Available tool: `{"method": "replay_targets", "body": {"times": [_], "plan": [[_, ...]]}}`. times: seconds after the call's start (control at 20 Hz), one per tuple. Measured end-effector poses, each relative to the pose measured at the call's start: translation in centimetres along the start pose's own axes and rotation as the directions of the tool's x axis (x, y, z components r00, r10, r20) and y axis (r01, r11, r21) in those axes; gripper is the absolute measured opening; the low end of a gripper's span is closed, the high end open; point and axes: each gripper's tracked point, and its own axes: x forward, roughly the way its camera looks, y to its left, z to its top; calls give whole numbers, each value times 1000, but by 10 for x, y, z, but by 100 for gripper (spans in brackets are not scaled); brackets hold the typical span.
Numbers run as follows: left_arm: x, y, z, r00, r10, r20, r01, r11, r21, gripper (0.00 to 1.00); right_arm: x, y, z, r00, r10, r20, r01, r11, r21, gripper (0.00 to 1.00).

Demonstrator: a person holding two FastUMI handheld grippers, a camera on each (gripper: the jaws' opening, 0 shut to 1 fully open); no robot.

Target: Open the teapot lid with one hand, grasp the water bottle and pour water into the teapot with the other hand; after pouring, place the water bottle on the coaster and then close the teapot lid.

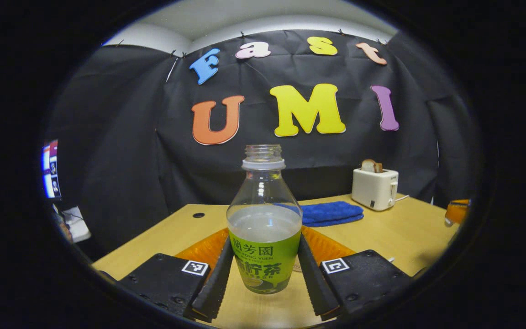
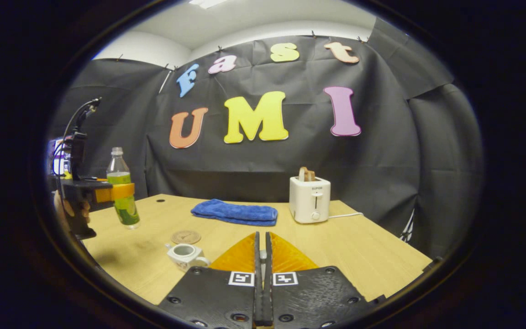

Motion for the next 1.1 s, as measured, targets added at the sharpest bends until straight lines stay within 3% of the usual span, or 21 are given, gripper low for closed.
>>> {"method": "replay_targets", "body": {"times": [0.3, 0.45, 0.65, 0.8, 1.1], "plan": [[66, -33, -13, 995, -98, 10, 98, 994, -53, 76, 6, -8, -9, 1000, -8, -29, 8, 1000, 9, 0], [88, -40, -26, 995, -93, -28, 92, 995, -37, 76, 9, -12, -15, 999, -11, -44, 12, 1000, 28, 0], [100, -61, -37, 989, -137, -55, 134, 989, -55, 76, 13, -17, -19, 998, -26, -52, 27, 999, 27, 0], [106, -62, -60, 986, -130, -100, 125, 991, -53, 77, 17, -15, -29, 997, -23, -76, 25, 999, 24, 0], [109, -64, -60, 987, -118, -109, 119, 993, -4, 82, 20, -13, -36, 996, -18, -92, 19, 1000, 13, 0]]}}
